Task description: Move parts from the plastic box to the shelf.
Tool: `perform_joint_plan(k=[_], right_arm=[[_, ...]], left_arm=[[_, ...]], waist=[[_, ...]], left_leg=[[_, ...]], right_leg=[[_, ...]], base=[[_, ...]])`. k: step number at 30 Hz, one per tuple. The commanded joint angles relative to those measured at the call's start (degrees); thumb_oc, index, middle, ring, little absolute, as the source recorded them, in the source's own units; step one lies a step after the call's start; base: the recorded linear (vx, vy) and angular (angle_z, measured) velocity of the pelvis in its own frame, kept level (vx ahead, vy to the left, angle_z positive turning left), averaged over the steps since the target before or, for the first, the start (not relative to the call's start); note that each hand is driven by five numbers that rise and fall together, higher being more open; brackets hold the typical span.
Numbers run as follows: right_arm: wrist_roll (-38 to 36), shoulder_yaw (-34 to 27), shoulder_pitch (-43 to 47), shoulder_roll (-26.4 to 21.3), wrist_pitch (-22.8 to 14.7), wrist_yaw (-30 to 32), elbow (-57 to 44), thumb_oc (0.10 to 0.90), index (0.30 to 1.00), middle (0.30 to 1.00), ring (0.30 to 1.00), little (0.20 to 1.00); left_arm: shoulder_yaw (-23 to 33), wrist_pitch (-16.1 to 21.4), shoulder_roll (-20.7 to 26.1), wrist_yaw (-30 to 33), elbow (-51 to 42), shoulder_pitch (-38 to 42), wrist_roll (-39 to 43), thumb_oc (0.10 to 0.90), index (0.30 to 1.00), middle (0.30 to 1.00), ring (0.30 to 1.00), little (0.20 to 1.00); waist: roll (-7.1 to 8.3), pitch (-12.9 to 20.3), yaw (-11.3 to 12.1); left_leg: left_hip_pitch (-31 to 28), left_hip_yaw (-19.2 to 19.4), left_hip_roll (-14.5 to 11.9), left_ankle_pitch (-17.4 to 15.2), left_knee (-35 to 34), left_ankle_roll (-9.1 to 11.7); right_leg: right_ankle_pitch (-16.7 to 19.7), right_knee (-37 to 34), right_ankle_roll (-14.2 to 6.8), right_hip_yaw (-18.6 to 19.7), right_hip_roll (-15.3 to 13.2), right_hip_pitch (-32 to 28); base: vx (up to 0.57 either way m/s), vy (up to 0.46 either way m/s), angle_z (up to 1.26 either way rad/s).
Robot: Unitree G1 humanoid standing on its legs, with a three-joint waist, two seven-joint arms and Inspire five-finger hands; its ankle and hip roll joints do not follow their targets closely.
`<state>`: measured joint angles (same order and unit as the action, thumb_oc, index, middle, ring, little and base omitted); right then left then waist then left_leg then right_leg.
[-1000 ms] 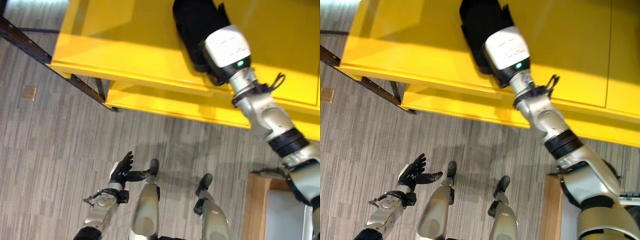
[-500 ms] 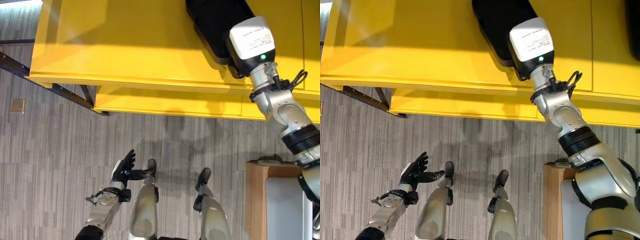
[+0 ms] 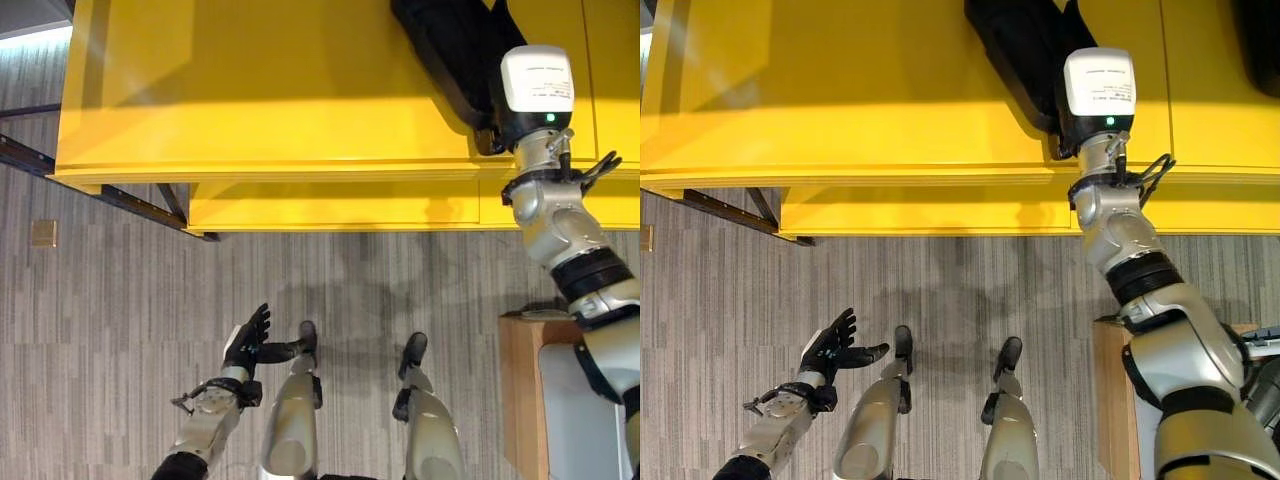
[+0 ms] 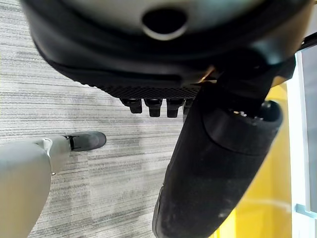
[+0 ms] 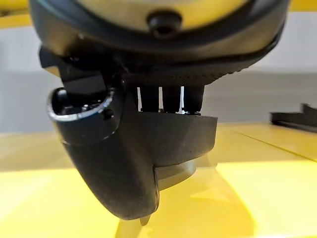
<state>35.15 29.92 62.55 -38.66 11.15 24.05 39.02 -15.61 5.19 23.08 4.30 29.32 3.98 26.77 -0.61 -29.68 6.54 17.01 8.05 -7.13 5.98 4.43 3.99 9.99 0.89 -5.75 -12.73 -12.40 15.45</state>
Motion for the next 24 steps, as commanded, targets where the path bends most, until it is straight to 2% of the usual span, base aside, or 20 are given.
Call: perform_joint_plan(k=[1, 9, 19, 24], right_arm=[[-1.47, -0.45, 7.20, -1.72, 0.65, 4.37, 1.93, 0.400, 0.300, 0.300, 0.300, 0.300], [-5.00, -3.49, 8.55, 2.12, 1.85, 6.22, 1.93, 0.400, 0.300, 0.300, 0.300, 0.300], [-11.35, -8.47, 12.03, 7.95, 5.01, 11.29, 7.41, 0.400, 0.300, 0.300, 0.300, 0.300], [-12.94, -8.80, 12.99, 9.50, 5.16, 12.45, 8.58, 0.400, 0.300, 0.300, 0.300, 0.300]], left_arm=[[-3.00, 3.62, -1.09, -0.07, -1.60, -1.32, 2.03, 0.900, 1.000, 1.000, 1.000, 1.000], [-3.38, 3.57, -0.59, 0.09, -1.80, -1.09, 2.47, 0.900, 1.000, 1.000, 1.000, 1.000], [-4.35, 2.99, -0.09, 0.68, -2.14, -0.31, 3.13, 0.900, 1.000, 1.000, 1.000, 1.000], [-4.47, 3.03, 0.04, 1.17, -2.26, -0.17, 3.50, 0.900, 1.000, 1.000, 1.000, 1.000]], waist=[[-1.87, 5.13, 1.26], [-2.00, 4.92, 1.65], [-2.53, 4.55, 2.22], [-2.68, 4.55, 2.40]], left_leg=[[0.53, -1.35, -2.12, 1.90, -2.28, 0.14], [0.86, -2.08, -1.73, 1.80, -2.21, -0.14], [1.16, -2.41, -1.09, 1.44, -2.14, -0.48], [1.33, -2.51, -0.95, 1.42, -2.07, -0.54]], right_leg=[[-6.15, 6.85, 0.92, -2.57, 1.43, 0.34], [-5.89, 6.93, 0.88, -3.26, 1.19, 0.09], [-5.87, 7.26, 0.76, -3.45, 0.63, 0.20], [-5.81, 7.15, 0.76, -3.41, 0.55, 0.20]], base=[[0.00, 0.000, 0.00], [0.00, 0.002, 0.00], [0.00, 0.008, 0.01], [0.00, 0.000, 0.00]])
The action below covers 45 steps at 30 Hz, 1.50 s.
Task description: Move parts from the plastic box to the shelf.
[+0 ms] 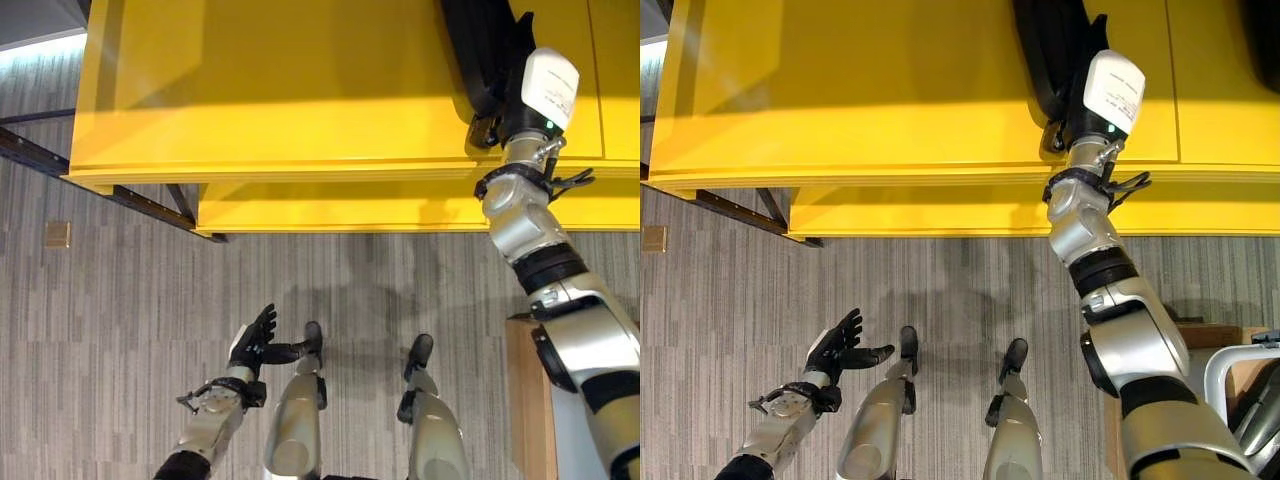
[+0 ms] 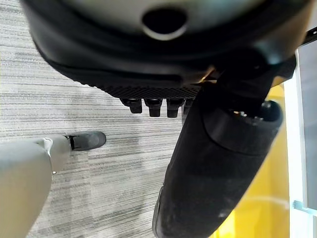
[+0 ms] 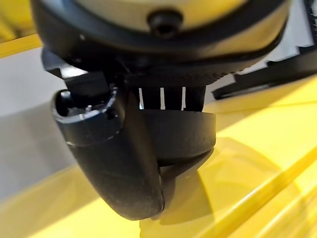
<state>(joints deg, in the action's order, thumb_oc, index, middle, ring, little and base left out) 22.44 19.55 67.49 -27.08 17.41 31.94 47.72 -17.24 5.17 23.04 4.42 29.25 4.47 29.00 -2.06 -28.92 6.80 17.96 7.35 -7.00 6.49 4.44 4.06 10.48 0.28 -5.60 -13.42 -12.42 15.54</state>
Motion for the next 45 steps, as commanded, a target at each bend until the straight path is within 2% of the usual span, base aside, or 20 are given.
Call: perform_joint_plan(k=[1, 14, 21, 22, 23, 28, 33, 38, 45], right_arm=[[-0.20, 1.66, 8.13, -2.02, -1.05, 4.62, -0.09, 0.400, 0.300, 0.300, 0.300, 0.300], [0.45, 4.20, 10.74, -2.61, -1.45, 2.85, 2.50, 0.400, 0.300, 0.300, 0.300, 0.300], [1.88, 7.79, 13.35, -4.14, -2.48, 0.73, 3.98, 0.400, 0.300, 0.300, 0.300, 0.300], [2.30, 8.35, 13.52, -4.50, -2.58, 0.45, 4.14, 0.433, 0.347, 0.347, 0.347, 0.347], [2.40, 9.09, 13.58, -4.85, -2.97, -0.21, 4.39, 0.900, 1.000, 1.000, 1.000, 1.000], [2.14, 10.14, 13.66, -5.08, -3.97, -1.70, 3.76, 0.900, 1.000, 1.000, 1.000, 1.000], [6.39, 12.91, 12.12, -6.39, -4.66, -3.36, 0.06, 0.900, 1.000, 1.000, 1.000, 1.000], [8.41, 12.97, 8.07, -7.10, -5.89, -6.89, -7.94, 0.900, 1.000, 1.000, 1.000, 1.000], [12.79, 11.73, 3.15, -8.09, -6.17, -8.81, -14.88, 0.900, 1.000, 1.000, 1.000, 1.000]], left_arm=[[-2.84, 3.05, 0.09, 1.05, -2.24, -0.66, 1.31, 0.900, 1.000, 1.000, 1.000, 1.000], [-3.15, 3.35, 0.56, 0.98, -2.43, -0.88, 1.73, 0.900, 1.000, 1.000, 1.000, 1.000], [-3.16, 3.66, 1.08, 1.05, -2.40, -1.00, 1.77, 0.900, 1.000, 1.000, 1.000, 1.000], [-3.07, 3.71, 1.13, 1.01, -2.47, -1.09, 1.84, 0.900, 1.000, 1.000, 1.000, 1.000], [-3.05, 3.79, 1.19, 0.96, -2.40, -1.10, 1.81, 0.900, 1.000, 1.000, 1.000, 1.000], [-2.78, 3.79, 1.34, 1.06, -2.15, -1.02, 1.72, 0.900, 1.000, 1.000, 1.000, 1.000], [-2.36, 3.92, 1.15, 1.11, -2.30, -1.20, 1.57, 0.900, 1.000, 1.000, 1.000, 1.000], [-0.43, 3.73, 1.04, 1.17, -2.11, -1.97, 1.41, 0.900, 1.000, 1.000, 1.000, 1.000], [0.97, 3.47, 0.44, 1.00, -2.18, -2.55, 0.67, 0.900, 1.000, 1.000, 1.000, 1.000]], waist=[[-1.27, 3.77, 2.22], [-1.14, 3.61, 2.79], [-0.98, 3.67, 3.23], [-0.94, 3.69, 3.32], [-0.89, 3.71, 3.44], [-0.64, 3.60, 3.41], [-0.48, 3.51, 3.34], [0.23, 3.28, 2.43], [1.08, 3.51, 1.59]], left_leg=[[0.41, -1.85, -1.03, 0.90, -2.06, -0.63], [0.75, -2.31, -0.80, 0.91, -1.69, -0.68], [1.06, -2.61, -0.65, 1.06, -1.59, -0.64], [1.07, -2.64, -0.62, 1.08, -1.65, -0.64], [1.03, -2.73, -0.61, 1.18, -1.80, -0.63], [0.99, -2.82, -0.68, 1.30, -1.93, -0.62], [0.92, -2.79, -0.66, 1.16, -1.80, -0.59], [0.74, -2.53, -1.04, 0.86, -1.33, -0.56], [0.02, -2.21, -1.38, 0.27, -0.95, -0.50]], right_leg=[[-6.26, 7.75, 0.57, -2.77, 0.50, 0.03], [-5.95, 7.68, 0.38, -3.40, 0.28, -0.17], [-5.86, 7.80, 0.32, -3.76, 0.08, -0.17], [-5.83, 7.80, 0.28, -3.85, 0.05, -0.17], [-5.76, 7.68, 0.23, -3.97, 0.03, -0.26], [-5.73, 7.72, 0.20, -4.20, -0.01, -0.26], [-5.82, 7.84, 0.28, -4.24, -0.01, -0.36], [-5.90, 8.17, 0.41, -3.72, 0.06, -0.34], [-6.11, 8.35, 0.48, -3.22, 0.12, -0.78]], base=[[0.00, 0.000, 0.00], [0.00, 0.000, 0.00], [0.00, 0.001, 0.01], [0.00, 0.006, 0.13], [0.01, 0.002, 0.12], [0.00, -0.001, 0.01], [0.00, 0.000, 0.00], [0.00, 0.000, 0.00], [0.00, 0.000, 0.00]])
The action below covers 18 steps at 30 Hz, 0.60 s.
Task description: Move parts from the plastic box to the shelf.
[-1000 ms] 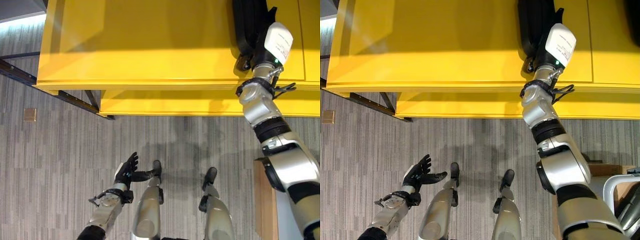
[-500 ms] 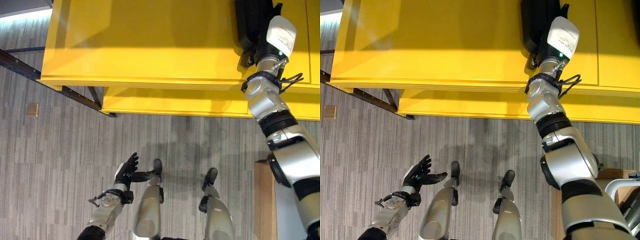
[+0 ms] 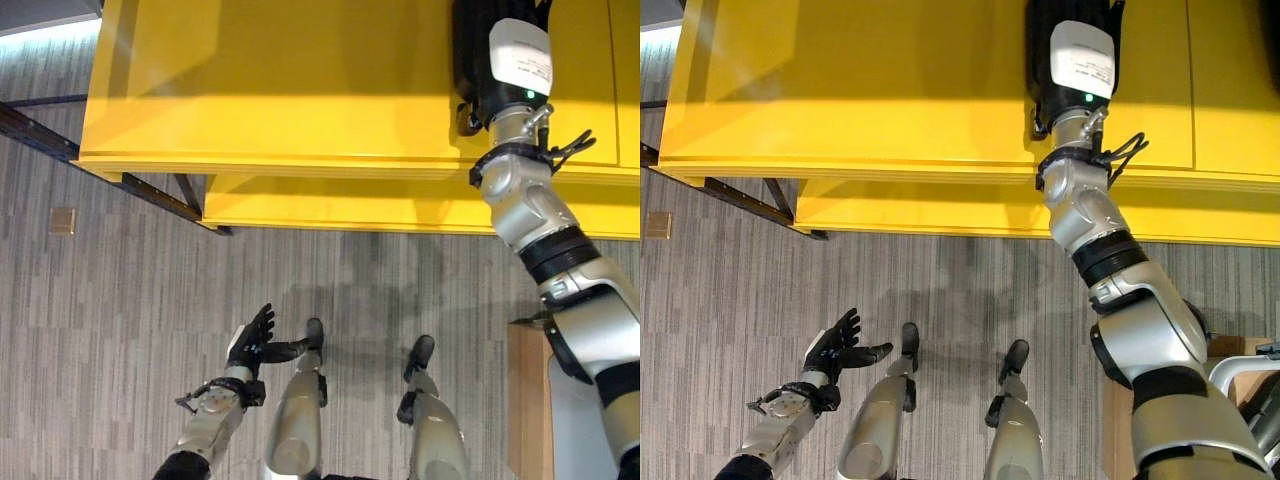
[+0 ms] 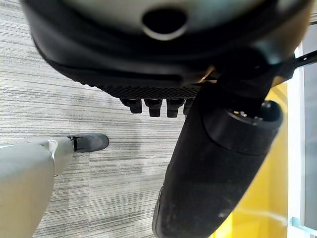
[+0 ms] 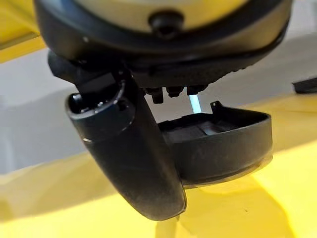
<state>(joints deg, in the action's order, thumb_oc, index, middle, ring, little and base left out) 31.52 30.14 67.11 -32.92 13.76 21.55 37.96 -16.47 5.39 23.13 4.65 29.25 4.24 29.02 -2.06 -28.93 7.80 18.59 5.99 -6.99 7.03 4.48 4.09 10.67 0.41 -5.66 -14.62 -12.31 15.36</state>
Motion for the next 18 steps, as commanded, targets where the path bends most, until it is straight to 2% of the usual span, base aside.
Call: perform_joint_plan(k=[1, 6, 18], right_arm=[[4.16, 0.99, 3.09, -2.49, -2.49, 1.21, -5.34, 0.900, 1.000, 1.000, 1.000, 1.000], [5.30, -0.69, 0.62, -4.21, -2.44, 0.76, -8.65, 0.900, 1.000, 1.000, 1.000, 1.000], [13.35, -9.16, -9.55, -9.35, -2.61, 1.00, -24.88, 0.900, 1.000, 1.000, 1.000, 1.000]], left_arm=[[0.27, 3.22, 0.30, 0.67, -2.13, -2.28, 0.55, 0.900, 1.000, 1.000, 1.000, 1.000], [1.69, 3.06, 0.09, 0.51, -1.79, -2.74, -0.14, 0.900, 1.000, 1.000, 1.000, 1.000], [4.33, 1.84, -1.52, -0.51, 0.63, -4.08, -3.05, 0.900, 1.000, 1.000, 1.000, 1.000]], waist=[[1.19, 3.73, 0.52], [1.56, 4.22, 0.16], [2.60, 6.62, -1.48]], left_leg=[[-0.53, -0.89, -1.37, -0.04, -1.10, -0.59], [-1.17, -0.92, -1.59, -0.24, -1.03, -0.52], [-4.22, -0.12, -2.02, -0.62, -1.82, -0.27]], right_leg=[[-6.02, 7.96, 0.58, -2.07, 0.02, -0.62], [-6.21, 7.87, 0.62, -2.11, 0.11, -1.21], [-6.34, 6.33, 0.61, -1.48, 0.73, -3.76]], base=[[0.00, 0.000, 0.00], [0.00, 0.000, 0.00], [0.00, -0.001, -0.01]])
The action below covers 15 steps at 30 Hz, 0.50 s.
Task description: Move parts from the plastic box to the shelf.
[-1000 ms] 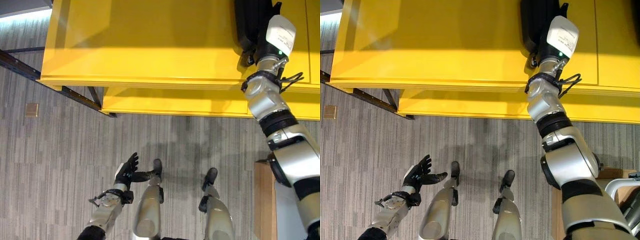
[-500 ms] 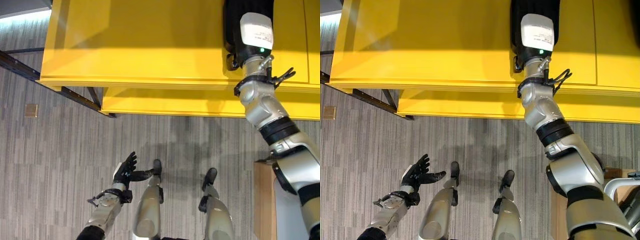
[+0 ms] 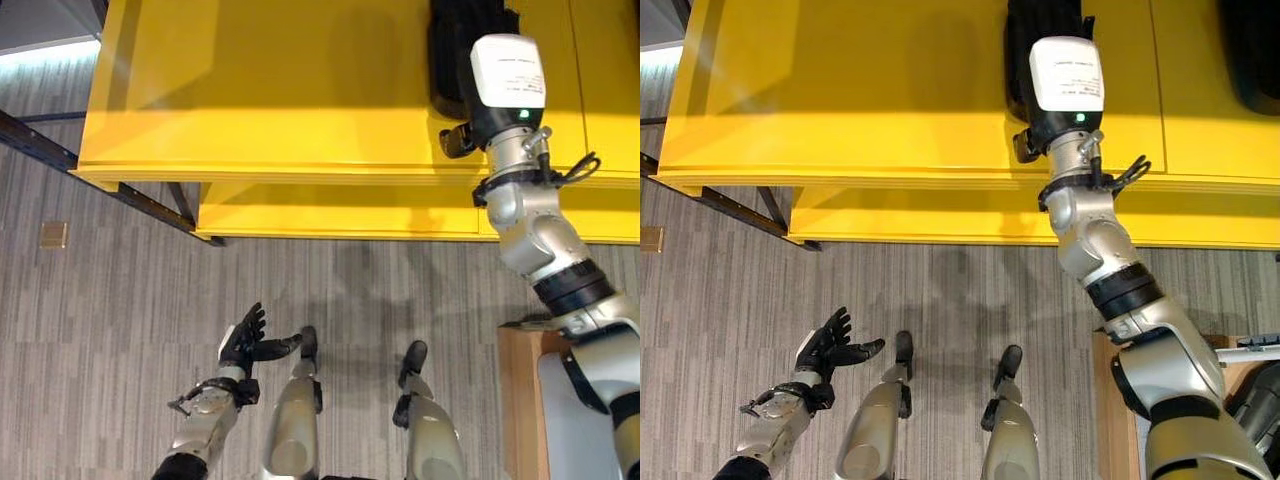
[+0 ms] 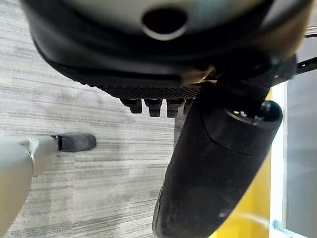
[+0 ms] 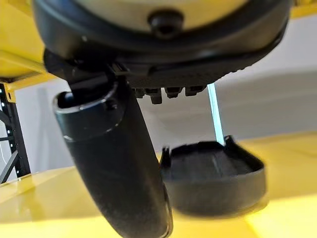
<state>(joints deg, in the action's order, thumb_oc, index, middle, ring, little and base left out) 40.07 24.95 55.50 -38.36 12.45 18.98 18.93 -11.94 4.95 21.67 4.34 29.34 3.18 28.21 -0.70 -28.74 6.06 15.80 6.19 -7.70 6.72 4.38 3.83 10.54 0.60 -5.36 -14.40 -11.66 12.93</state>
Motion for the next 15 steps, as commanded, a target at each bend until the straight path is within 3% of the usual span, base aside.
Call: perform_joint_plan(k=[1, 8, 15], right_arm=[[5.24, -4.82, 1.11, -4.00, -1.36, 3.72, -6.87, 0.900, 1.000, 1.000, 1.000, 1.000], [8.21, -9.78, -7.50, -4.13, -3.22, 3.34, -15.00, 0.900, 1.000, 1.000, 1.000, 1.000], [8.89, -14.54, -20.66, -0.93, -6.01, 1.31, -22.15, 0.900, 1.000, 1.000, 1.000, 1.000]], left_arm=[[0.03, 2.21, -0.23, -0.29, 0.81, -3.11, -2.47, 0.900, 1.000, 1.000, 1.000, 1.000], [1.86, 1.71, -1.29, -1.23, 2.24, -4.77, -3.97, 0.900, 1.000, 1.000, 1.000, 1.000], [3.06, 1.04, -3.44, -2.26, 3.81, -7.16, -5.66, 0.900, 1.000, 1.000, 1.000, 1.000]], waist=[[1.29, 6.74, 0.13], [1.75, 9.19, -0.94], [2.26, 12.68, -2.53]], left_leg=[[-1.78, -0.21, -1.36, -0.30, -1.92, 0.04], [-5.00, 0.80, -1.67, -0.14, -3.70, 0.30], [-9.44, 2.23, -2.32, 0.06, -6.02, 0.67]], right_leg=[[-6.17, 5.79, 0.30, -1.55, 0.18, -1.67], [-5.63, 3.21, 0.09, -0.97, 1.11, -4.37], [-5.30, 0.73, -0.19, -0.46, 1.94, -8.06]], base=[[0.02, -0.005, -0.04], [0.03, -0.007, -0.10], [0.06, -0.009, -0.08]])
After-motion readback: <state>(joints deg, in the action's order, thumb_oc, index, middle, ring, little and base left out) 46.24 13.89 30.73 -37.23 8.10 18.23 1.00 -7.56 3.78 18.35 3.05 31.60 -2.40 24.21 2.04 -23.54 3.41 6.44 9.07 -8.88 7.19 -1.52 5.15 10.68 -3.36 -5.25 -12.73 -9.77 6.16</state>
